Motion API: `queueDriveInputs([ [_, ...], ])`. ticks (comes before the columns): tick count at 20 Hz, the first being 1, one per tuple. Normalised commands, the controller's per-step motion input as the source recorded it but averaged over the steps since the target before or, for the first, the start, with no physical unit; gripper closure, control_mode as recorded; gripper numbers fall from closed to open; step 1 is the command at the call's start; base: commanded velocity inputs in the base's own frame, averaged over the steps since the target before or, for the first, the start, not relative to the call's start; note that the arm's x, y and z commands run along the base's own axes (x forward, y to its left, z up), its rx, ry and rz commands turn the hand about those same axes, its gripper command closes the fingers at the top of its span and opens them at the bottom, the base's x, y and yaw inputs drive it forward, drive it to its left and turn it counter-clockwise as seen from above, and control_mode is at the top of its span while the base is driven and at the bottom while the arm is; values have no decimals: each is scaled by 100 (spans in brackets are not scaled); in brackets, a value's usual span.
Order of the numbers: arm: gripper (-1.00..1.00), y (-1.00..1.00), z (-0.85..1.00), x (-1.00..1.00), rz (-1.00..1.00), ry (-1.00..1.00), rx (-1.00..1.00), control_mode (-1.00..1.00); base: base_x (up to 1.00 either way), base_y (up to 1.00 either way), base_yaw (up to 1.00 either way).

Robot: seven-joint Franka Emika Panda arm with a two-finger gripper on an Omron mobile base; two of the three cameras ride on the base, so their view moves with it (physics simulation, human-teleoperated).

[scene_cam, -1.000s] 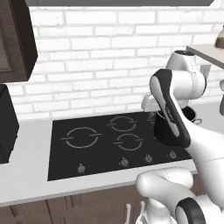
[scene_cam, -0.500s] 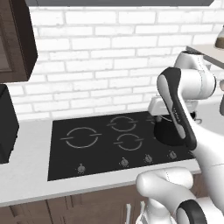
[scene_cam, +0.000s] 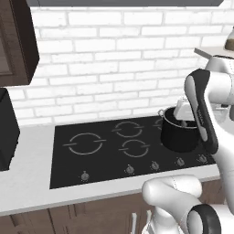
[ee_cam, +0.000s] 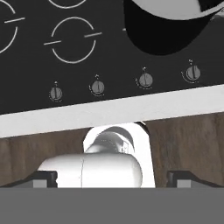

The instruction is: Pick the kettle from the counter and place it on a stove burner. Then turn the burner on.

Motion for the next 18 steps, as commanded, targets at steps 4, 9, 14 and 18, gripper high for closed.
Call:
queueDriveInputs([
  [4, -100, -64, 0, 1, -11, 17, 3, -100, 0, 0, 0],
  [9, -100, -32, 2, 35, -5, 28, 0, -100, 0, 0, 0],
  [14, -100, -8, -15, 82, -1, 17, -7, -100, 0, 0, 0],
  [18, -100, -47, -72, 20, -5, -3, 0, -100, 0, 0, 0],
])
